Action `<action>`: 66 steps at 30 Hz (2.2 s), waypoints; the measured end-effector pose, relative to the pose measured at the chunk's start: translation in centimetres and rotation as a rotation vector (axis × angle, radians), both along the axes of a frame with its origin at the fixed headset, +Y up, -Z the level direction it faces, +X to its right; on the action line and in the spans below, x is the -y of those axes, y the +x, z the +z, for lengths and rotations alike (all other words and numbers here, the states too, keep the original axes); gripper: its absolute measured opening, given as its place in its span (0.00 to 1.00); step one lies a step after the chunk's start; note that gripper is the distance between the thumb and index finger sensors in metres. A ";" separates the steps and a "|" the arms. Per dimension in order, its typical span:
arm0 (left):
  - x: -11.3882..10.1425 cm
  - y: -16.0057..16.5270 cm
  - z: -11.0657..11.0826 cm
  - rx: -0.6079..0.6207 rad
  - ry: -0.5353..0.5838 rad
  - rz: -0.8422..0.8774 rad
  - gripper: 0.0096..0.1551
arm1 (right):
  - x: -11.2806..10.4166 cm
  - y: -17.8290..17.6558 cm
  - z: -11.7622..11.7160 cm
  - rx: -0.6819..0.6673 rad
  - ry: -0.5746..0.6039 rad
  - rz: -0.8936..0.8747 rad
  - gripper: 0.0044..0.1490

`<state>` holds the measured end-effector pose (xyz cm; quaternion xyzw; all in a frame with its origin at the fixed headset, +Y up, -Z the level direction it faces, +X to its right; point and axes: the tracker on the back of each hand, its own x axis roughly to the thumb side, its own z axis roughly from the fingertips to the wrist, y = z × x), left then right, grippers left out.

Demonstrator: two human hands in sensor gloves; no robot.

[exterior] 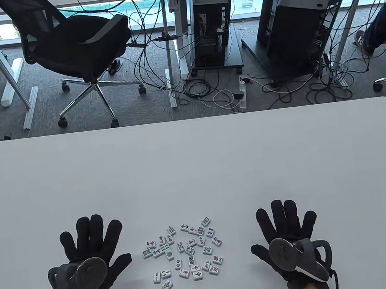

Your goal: Mahjong suit sorting

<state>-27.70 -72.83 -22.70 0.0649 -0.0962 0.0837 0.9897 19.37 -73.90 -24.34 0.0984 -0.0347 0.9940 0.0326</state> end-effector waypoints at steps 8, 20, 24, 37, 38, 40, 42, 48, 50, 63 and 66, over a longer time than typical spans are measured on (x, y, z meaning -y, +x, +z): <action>-0.1 -0.1 0.0 0.002 0.005 0.017 0.50 | 0.0 0.1 -0.1 0.005 0.002 -0.013 0.57; 0.0 -0.3 0.0 0.015 0.013 0.032 0.50 | -0.1 0.3 -0.2 0.005 0.009 -0.035 0.58; 0.0 -0.4 0.0 0.022 0.018 0.049 0.50 | 0.2 0.3 -0.2 -0.004 -0.002 -0.026 0.58; 0.1 -0.5 0.0 0.044 0.000 0.108 0.50 | 0.4 -0.2 -0.6 -0.001 -0.032 -0.040 0.62; 0.1 -0.6 0.0 0.041 0.002 0.110 0.50 | 0.3 -0.4 -0.7 0.003 -0.036 -0.043 0.63; 0.1 -0.9 0.0 0.035 0.003 0.126 0.50 | 0.0 -1.1 -1.2 0.018 -0.036 -0.049 0.64; 0.0 -1.1 0.0 0.033 0.005 0.142 0.50 | -0.4 -2.0 -1.9 0.019 -0.029 -0.034 0.64; 0.0 -1.2 0.0 0.045 0.002 0.179 0.50 | -1.4 -6.3 -6.4 0.041 -0.080 0.004 0.60; 0.1 -1.2 0.0 0.049 0.001 0.189 0.50 | -1.5 -8.0 -7.9 0.043 -0.101 0.009 0.57; 0.0 -1.2 -0.1 0.060 -0.002 0.227 0.50 | 1.0 -16.6 -13.0 0.016 -0.170 0.244 0.37; 0.0 -1.2 -0.1 0.061 -0.001 0.233 0.50 | 1.9 -17.3 -13.2 0.014 -0.206 0.306 0.34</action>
